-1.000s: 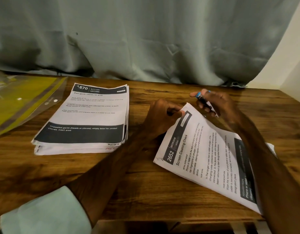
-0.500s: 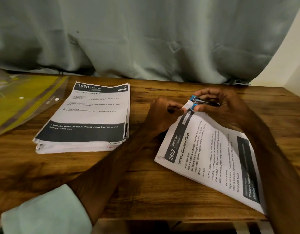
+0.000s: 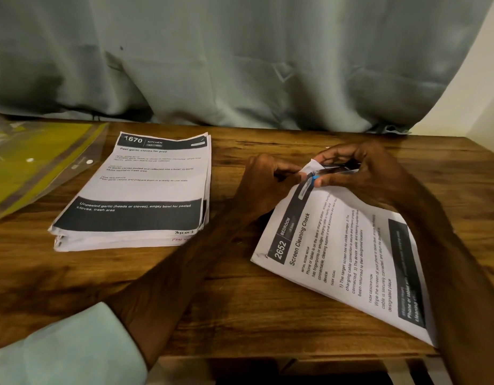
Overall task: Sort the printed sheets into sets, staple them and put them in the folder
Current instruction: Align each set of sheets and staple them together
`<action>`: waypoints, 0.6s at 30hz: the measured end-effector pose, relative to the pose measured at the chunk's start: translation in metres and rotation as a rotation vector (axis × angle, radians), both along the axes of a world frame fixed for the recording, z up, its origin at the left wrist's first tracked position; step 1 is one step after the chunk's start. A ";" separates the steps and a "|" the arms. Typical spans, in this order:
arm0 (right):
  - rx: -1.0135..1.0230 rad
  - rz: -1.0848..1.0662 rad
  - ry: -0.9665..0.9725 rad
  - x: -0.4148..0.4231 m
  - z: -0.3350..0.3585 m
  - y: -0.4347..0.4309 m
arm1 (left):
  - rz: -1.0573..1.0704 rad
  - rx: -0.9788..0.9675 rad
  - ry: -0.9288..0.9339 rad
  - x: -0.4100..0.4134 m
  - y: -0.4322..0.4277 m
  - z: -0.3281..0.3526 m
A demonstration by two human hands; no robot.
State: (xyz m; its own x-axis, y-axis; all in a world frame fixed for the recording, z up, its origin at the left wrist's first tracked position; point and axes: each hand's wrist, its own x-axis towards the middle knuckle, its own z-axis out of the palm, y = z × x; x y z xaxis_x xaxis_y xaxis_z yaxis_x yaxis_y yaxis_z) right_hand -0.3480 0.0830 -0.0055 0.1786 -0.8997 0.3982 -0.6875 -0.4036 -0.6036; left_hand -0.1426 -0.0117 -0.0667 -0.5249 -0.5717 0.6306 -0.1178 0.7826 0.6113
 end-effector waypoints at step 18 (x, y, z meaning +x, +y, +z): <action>-0.013 0.055 -0.202 0.009 -0.001 0.001 | 0.013 0.130 0.176 -0.006 -0.001 0.000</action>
State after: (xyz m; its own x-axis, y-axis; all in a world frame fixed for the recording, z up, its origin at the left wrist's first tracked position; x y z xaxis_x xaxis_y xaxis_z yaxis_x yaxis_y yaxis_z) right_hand -0.3385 0.0841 -0.0065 0.1424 -0.8855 0.4423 -0.5295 -0.4457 -0.7218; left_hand -0.1487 -0.0130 -0.0664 -0.4049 -0.6600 0.6328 -0.0098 0.6952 0.7187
